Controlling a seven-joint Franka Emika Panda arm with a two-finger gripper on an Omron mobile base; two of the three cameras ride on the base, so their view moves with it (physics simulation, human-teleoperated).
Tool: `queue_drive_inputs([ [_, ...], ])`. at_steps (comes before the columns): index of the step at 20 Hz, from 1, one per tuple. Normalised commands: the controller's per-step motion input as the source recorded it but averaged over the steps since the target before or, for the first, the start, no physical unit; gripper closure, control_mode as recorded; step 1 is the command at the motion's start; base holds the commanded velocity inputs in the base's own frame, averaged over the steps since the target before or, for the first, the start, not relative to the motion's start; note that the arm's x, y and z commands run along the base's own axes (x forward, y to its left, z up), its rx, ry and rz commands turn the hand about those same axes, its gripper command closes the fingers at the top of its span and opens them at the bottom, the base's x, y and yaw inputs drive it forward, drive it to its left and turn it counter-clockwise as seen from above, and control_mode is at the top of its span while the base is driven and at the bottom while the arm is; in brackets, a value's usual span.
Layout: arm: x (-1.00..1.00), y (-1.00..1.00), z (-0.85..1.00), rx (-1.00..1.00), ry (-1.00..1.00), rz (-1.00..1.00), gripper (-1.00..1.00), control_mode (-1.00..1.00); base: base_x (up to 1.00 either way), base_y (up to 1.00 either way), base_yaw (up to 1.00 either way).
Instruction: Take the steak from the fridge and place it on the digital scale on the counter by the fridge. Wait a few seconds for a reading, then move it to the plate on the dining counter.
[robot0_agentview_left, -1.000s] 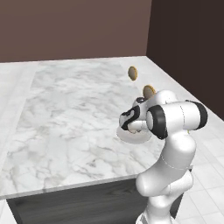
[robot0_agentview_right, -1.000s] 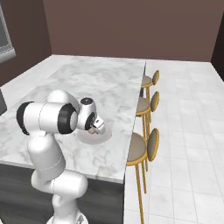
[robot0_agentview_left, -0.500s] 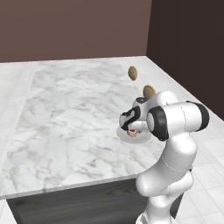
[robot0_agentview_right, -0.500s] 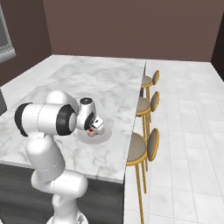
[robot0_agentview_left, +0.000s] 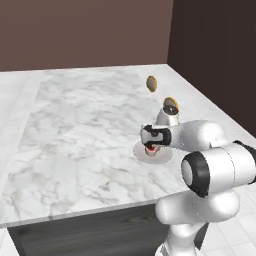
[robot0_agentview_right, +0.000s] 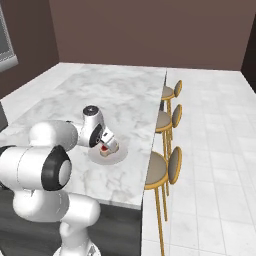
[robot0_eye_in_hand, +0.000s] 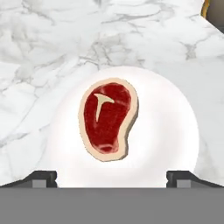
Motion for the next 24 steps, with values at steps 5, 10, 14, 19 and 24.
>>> queue_drive_inputs([
  [5,-0.77,0.0,1.0,0.0,-0.14,0.0,-1.0,-1.0,0.0,0.0,0.0],
  [10,-0.94,0.0,1.0,0.0,-0.01,0.0,-1.0,-1.0,0.0,0.0,0.0],
  [14,-1.0,0.18,0.96,0.0,0.01,0.0,-1.0,-1.0,0.0,0.0,0.0],
  [19,-1.0,0.35,0.82,0.0,0.0,0.03,-1.0,-1.0,0.0,0.0,0.0],
  [24,-0.99,0.46,0.6,0.0,0.01,0.07,-1.0,-1.0,0.0,0.0,0.0],
])
